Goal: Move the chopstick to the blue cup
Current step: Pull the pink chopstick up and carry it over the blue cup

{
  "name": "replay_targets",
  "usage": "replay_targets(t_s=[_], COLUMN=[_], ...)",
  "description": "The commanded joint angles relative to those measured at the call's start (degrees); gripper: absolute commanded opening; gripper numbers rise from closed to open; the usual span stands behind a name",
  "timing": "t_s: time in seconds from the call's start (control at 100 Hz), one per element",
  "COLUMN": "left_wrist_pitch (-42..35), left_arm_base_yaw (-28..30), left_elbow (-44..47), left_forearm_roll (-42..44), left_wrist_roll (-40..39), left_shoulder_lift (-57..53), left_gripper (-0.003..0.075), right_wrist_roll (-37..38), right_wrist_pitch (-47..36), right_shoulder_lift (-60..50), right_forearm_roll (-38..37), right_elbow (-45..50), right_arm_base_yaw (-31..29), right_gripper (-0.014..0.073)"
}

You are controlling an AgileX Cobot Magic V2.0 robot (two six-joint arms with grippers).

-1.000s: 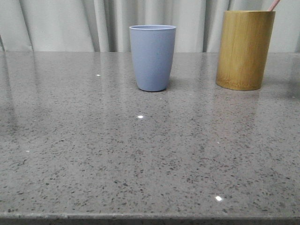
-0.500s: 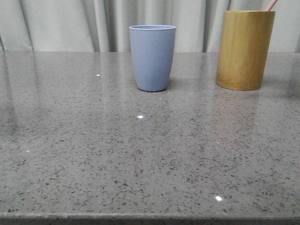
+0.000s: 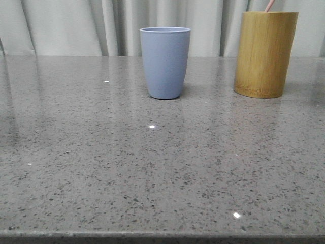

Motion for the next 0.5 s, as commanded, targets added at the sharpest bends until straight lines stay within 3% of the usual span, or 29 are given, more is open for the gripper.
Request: replay_targets(t_s=[0.0,0.25,0.38,0.49], left_wrist_pitch=[-3.6,-3.6,-3.6,-3.6], left_arm_base_yaw=[0.1,0.1,0.1,0.1], left_elbow=[-1.6,-1.6,-1.6,-1.6], left_forearm_roll=[-1.0,-1.0,-1.0,-1.0], left_wrist_roll=[-0.8,-0.8,-0.8,-0.8], left_shoulder_lift=[-0.7,-0.7,-0.7,-0.7], left_gripper=[0.0494,0.0494,0.0494,0.0494], right_wrist_roll=[-0.5,1.5,7.6,8.4], right_wrist_pitch=[3.0,17.4,17.9,16.2], right_shoulder_lift=[-4.2,-8.9,-8.9,-7.6], right_forearm_roll=[-2.9,-3.7,-3.3,-3.3], right_elbow=[-5.4,-15.9,-16.7,-16.7], right_arm_base_yaw=[0.1,0.1,2.3,6.6], right_gripper=[-0.0059,-0.0059,-0.0059,-0.0059])
